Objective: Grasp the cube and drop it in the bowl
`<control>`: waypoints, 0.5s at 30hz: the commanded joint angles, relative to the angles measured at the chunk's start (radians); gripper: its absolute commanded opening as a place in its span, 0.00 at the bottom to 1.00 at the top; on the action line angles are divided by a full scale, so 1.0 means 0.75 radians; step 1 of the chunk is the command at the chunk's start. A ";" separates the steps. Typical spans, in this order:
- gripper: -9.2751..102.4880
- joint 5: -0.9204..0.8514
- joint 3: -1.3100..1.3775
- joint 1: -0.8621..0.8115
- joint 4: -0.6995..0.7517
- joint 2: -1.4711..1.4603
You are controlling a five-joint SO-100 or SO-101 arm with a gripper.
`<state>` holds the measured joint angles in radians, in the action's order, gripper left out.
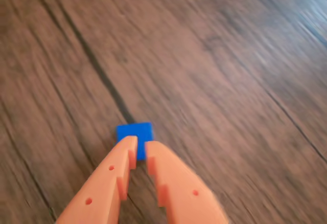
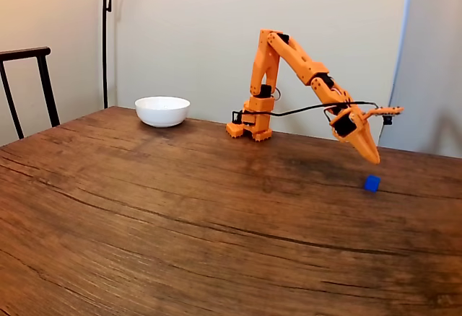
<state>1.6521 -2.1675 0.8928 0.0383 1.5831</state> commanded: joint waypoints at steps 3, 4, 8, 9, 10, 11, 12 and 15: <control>0.25 -0.031 0.035 0.029 -0.027 0.004; 0.28 -0.037 0.035 0.037 -0.027 0.002; 0.36 -0.027 0.035 0.049 -0.027 -0.002; 0.37 -0.027 0.033 0.053 -0.027 -0.004; 0.38 -0.027 0.025 0.055 -0.027 -0.004; 0.40 -0.031 0.008 0.065 -0.029 -0.004; 0.41 -0.035 -0.008 0.070 -0.043 -0.004; 0.43 -0.029 -0.074 0.078 -0.133 -0.004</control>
<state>1.6337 -2.2151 0.9495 -0.0077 1.5739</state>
